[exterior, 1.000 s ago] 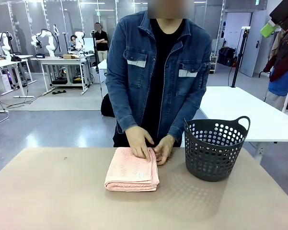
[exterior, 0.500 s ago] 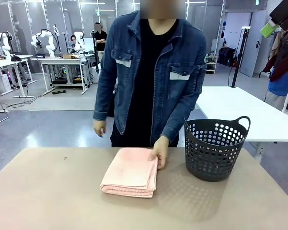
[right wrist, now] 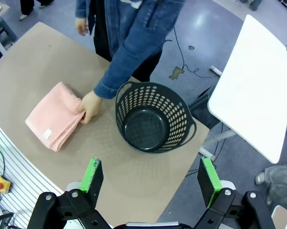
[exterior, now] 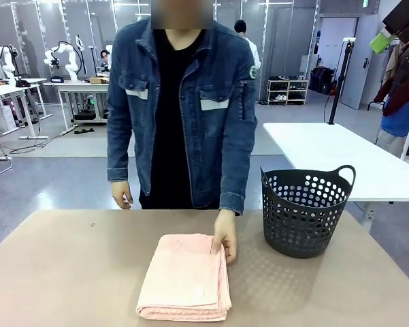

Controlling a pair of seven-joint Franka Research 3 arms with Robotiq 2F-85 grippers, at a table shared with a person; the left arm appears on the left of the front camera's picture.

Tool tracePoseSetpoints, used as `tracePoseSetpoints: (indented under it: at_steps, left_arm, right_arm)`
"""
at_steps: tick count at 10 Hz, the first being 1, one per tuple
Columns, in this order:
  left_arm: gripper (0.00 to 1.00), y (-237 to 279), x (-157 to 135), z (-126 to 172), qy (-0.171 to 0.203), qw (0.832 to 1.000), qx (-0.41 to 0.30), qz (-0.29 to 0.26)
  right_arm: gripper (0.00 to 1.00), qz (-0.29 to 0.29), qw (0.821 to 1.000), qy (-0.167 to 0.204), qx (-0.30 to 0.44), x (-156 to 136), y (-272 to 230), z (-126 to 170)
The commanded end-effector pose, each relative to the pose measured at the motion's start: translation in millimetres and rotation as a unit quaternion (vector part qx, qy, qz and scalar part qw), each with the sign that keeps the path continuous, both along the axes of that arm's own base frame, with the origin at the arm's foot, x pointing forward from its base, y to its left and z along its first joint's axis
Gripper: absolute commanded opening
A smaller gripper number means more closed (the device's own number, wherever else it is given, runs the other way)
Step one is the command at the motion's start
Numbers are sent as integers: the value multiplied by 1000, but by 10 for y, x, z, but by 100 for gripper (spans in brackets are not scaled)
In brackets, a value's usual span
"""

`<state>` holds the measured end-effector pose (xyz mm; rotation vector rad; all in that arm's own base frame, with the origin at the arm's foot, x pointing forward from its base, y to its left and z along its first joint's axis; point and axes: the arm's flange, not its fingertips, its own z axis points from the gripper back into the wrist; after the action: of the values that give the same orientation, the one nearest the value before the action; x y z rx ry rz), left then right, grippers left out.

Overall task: Fold the towel.
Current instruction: Pick up the 100 cm Hotel Towel and place it on the left side of the table.

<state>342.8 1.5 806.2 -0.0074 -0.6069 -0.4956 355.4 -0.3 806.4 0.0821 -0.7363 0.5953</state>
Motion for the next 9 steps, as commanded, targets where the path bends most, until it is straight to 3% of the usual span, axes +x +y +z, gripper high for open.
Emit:
tracePoseSetpoints:
  at_steps: [1, 9]
  left_arm:
    - [100, -1, -16, 8, 7, 1000, -4, -1]
    - [100, -1, -16, 8, 7, 1000, -4, -1]
  right_arm:
    - [100, -2, 1000, 0, 0, -3, -4, 2]
    - [100, -2, 1000, 0, 0, -3, -4, 2]
